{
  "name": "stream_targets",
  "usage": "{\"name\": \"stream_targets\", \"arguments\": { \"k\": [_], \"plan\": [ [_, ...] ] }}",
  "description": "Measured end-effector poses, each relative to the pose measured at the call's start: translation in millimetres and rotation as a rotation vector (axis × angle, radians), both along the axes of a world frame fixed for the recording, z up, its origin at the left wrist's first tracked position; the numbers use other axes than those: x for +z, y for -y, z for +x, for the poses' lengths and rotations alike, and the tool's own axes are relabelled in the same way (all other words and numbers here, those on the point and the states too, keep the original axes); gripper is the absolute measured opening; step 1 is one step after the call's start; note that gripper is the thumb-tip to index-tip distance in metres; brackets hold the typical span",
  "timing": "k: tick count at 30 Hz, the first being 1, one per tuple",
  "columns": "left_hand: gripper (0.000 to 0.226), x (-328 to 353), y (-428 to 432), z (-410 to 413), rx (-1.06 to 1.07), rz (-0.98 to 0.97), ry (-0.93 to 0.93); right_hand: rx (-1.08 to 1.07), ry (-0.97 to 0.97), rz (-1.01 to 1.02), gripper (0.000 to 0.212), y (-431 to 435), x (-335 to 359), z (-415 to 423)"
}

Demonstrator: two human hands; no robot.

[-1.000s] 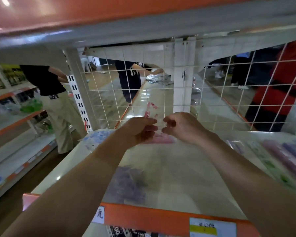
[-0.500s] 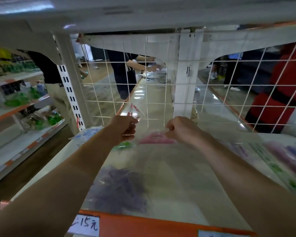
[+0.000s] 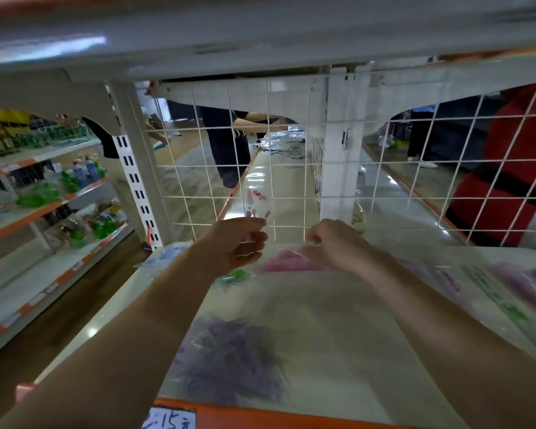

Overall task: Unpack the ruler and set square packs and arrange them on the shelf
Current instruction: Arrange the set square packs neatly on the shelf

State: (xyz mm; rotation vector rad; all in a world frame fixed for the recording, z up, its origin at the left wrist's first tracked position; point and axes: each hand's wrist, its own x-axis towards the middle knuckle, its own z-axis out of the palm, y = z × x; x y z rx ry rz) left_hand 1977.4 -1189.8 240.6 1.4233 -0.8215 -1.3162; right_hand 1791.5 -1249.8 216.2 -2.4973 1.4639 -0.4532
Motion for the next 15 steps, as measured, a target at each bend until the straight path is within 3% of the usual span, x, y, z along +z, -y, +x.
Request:
{"name": "stream_targets", "arguments": {
  "k": [3, 6, 15],
  "plan": [
    [0.002, 7, 0, -13, -0.103, -0.022, -0.05, 0.037, 0.493, 0.213, 0.018, -11, 13, -10],
    [0.006, 14, 1, -36, -0.212, -0.044, -0.07, 0.034, 0.776, 0.383, 0.013, -23, 24, -17],
    [0.005, 23, 5, -97, -0.326, -0.007, 0.076, -0.109, 1.022, 0.486, 0.01, -41, 35, -65]
  ]
}}
